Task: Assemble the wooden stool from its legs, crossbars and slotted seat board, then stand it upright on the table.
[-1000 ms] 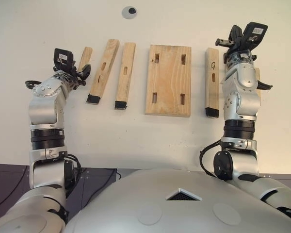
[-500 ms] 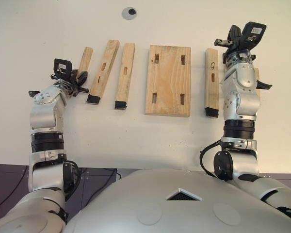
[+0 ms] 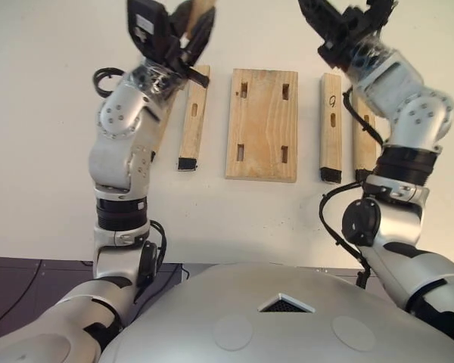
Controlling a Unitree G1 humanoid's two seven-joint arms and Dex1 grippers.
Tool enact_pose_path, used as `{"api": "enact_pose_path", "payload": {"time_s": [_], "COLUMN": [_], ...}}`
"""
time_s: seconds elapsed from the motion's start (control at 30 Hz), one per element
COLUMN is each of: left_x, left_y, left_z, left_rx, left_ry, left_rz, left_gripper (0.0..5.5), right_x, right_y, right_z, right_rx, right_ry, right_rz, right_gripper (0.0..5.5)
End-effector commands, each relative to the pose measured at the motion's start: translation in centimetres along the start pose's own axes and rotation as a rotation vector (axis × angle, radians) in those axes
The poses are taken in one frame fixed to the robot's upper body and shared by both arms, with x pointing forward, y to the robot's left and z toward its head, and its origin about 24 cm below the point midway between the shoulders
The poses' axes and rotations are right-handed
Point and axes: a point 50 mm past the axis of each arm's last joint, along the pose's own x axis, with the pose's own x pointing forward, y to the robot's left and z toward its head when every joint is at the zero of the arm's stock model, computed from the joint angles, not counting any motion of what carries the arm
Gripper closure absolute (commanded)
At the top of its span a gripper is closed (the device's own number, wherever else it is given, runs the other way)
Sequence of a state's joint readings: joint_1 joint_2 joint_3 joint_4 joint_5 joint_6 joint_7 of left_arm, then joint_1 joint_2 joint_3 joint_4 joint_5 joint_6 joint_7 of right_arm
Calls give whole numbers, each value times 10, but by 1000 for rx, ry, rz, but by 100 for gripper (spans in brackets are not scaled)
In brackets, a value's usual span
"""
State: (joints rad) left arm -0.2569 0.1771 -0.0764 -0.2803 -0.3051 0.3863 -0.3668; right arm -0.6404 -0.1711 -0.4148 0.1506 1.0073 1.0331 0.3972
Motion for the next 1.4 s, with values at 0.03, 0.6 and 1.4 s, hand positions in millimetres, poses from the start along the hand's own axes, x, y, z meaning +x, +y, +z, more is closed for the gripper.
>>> {"api": "enact_pose_path", "payload": {"time_s": [0.03, 0.6, 1.4], "left_x": [-1, 4, 6], "left_y": [-9, -29, -26], "left_z": [-7, -12, -23], "left_rx": [5, 11, 66], "left_ry": [29, 22, 78], "left_rz": [-25, -94, -78], "left_gripper": [427, 427, 391], "right_x": [-2, 0, 5], "right_y": [12, -9, -13], "right_z": [1, -3, -7], "right_rx": [51, 82, 128], "right_ry": [56, 132, 6], "right_rz": [69, -62, -98], "right_gripper": [340, 254, 511]}}
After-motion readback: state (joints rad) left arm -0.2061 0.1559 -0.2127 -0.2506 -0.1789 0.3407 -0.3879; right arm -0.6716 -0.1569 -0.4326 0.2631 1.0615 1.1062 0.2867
